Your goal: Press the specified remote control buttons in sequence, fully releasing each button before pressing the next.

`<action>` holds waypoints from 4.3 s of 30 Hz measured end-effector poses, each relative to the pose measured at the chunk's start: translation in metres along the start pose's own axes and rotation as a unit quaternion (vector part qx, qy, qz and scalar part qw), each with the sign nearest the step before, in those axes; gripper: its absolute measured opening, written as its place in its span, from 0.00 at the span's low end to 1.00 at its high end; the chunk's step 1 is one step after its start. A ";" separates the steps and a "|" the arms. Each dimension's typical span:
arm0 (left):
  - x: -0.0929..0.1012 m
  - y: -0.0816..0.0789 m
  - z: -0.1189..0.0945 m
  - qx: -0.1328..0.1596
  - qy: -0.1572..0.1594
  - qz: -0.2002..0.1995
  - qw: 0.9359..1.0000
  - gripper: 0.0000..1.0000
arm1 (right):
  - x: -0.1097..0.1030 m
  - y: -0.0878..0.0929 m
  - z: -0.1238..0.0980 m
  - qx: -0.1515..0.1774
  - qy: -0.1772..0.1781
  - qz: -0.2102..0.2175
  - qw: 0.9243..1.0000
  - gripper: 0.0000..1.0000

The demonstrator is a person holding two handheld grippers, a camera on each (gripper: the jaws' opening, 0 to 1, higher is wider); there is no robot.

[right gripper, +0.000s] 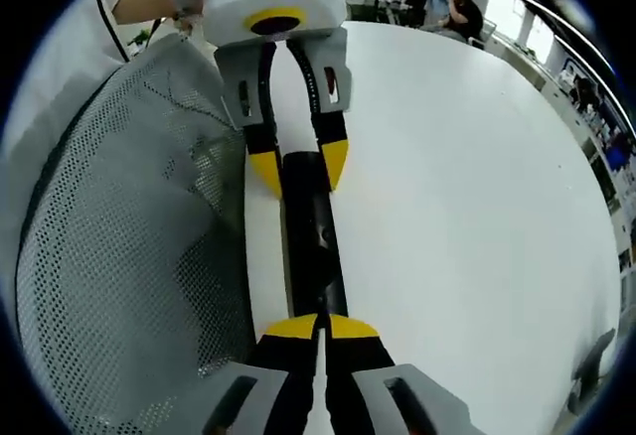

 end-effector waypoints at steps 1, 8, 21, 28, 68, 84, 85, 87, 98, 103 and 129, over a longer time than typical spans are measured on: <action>0.000 0.000 0.000 0.000 0.000 0.000 1.000 0.24 | 0.000 0.000 0.001 0.000 0.000 0.000 1.000 0.00; 0.001 0.001 0.000 0.006 -0.006 -0.005 1.000 0.24 | 0.001 -0.001 0.005 -0.010 -0.004 -0.010 1.000 0.00; 0.001 0.002 0.000 0.014 -0.007 -0.009 1.000 0.24 | -0.004 -0.004 0.008 -0.033 0.029 -0.040 0.998 0.00; 0.002 0.000 0.001 0.012 -0.012 -0.014 1.000 0.24 | -0.006 0.001 0.007 0.001 0.058 0.010 0.998 0.00; 0.001 0.002 0.001 0.021 -0.012 -0.020 1.000 0.24 | -0.004 -0.007 0.013 0.008 0.053 -0.036 0.998 0.00; 0.002 0.002 0.001 0.018 -0.012 -0.021 1.000 0.24 | -0.004 -0.004 0.011 0.048 0.044 0.031 0.997 0.00; 0.002 0.002 0.001 0.017 -0.012 -0.022 1.000 0.24 | -0.006 -0.006 0.011 0.044 0.043 0.023 0.998 0.00; 0.002 0.001 0.001 0.015 -0.012 -0.024 1.000 0.24 | -0.008 -0.009 0.012 0.045 0.042 0.016 0.998 0.00; 0.001 0.001 0.001 0.017 -0.012 -0.024 0.999 0.24 | -0.005 -0.015 0.016 0.035 0.037 -0.009 0.999 0.00; 0.001 0.003 0.000 0.026 -0.012 -0.022 0.999 0.24 | -0.005 -0.017 0.019 0.018 0.041 -0.037 0.998 0.00; 0.001 0.005 0.001 0.041 -0.012 -0.024 0.999 0.24 | 0.003 -0.014 0.016 0.075 0.011 0.022 0.997 0.05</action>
Point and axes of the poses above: the point that each gripper's makers call its tool centre point, and the gripper's own axes: z roughly forward along the fingers, x roughly to its right, y roughly out of its underside, the point moved 8 cm from there along -z, roughly backward along the fingers, and after that the axes turned 2 degrees about -x, right-handed, at the moved point
